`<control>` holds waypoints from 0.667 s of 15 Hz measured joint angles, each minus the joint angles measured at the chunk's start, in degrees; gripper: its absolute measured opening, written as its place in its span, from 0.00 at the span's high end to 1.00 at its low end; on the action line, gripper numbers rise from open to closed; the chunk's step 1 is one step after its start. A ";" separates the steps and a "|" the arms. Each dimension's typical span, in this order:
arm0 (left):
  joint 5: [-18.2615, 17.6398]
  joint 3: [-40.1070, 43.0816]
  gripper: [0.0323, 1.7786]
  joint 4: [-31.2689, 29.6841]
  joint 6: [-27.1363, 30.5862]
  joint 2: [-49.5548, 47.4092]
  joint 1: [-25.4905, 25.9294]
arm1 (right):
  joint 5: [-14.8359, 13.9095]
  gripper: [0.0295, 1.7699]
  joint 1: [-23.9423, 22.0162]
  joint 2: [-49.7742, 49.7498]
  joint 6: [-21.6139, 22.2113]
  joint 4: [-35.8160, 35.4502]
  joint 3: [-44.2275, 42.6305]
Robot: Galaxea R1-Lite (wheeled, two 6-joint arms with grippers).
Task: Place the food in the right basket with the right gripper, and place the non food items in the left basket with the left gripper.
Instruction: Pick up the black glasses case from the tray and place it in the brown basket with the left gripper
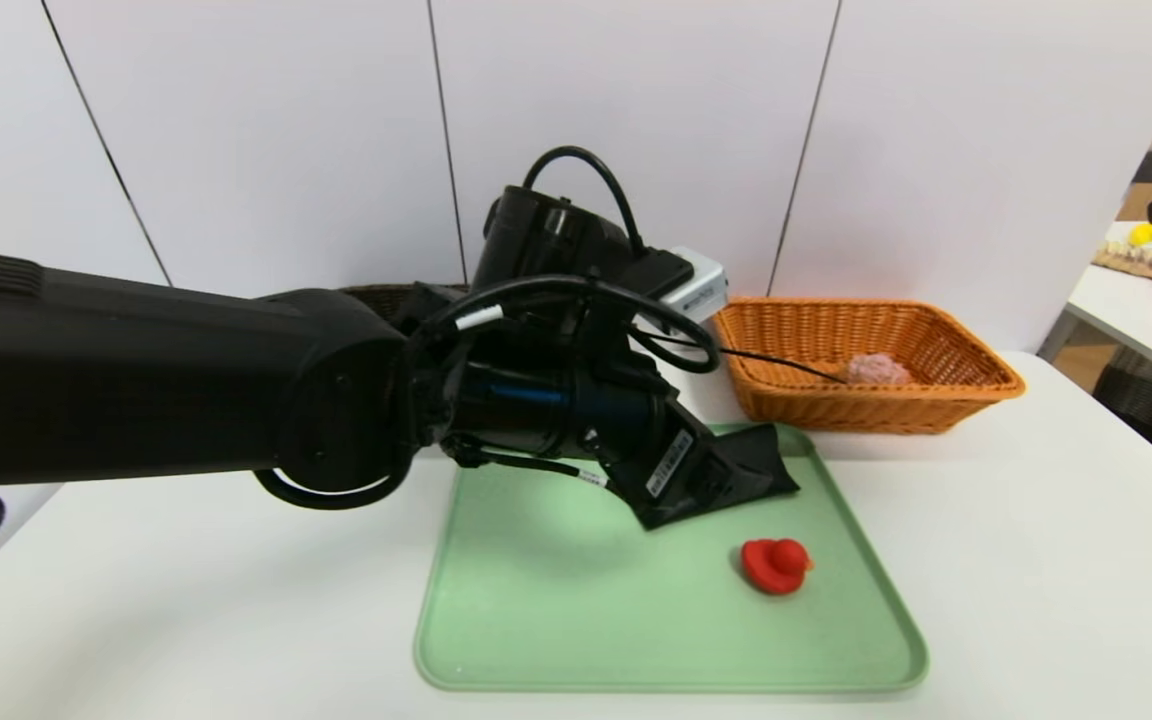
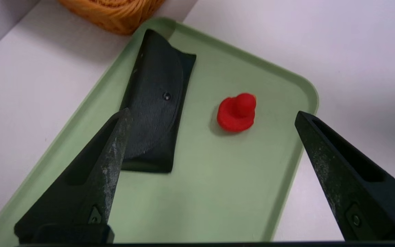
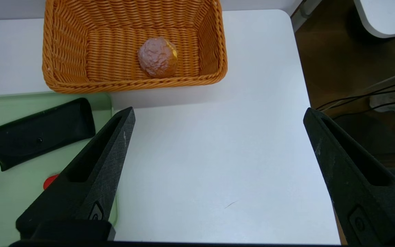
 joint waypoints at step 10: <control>-3.50 -4.57 0.05 -3.50 3.41 11.65 3.49 | 0.33 0.04 -0.15 -9.02 -0.41 9.67 0.16</control>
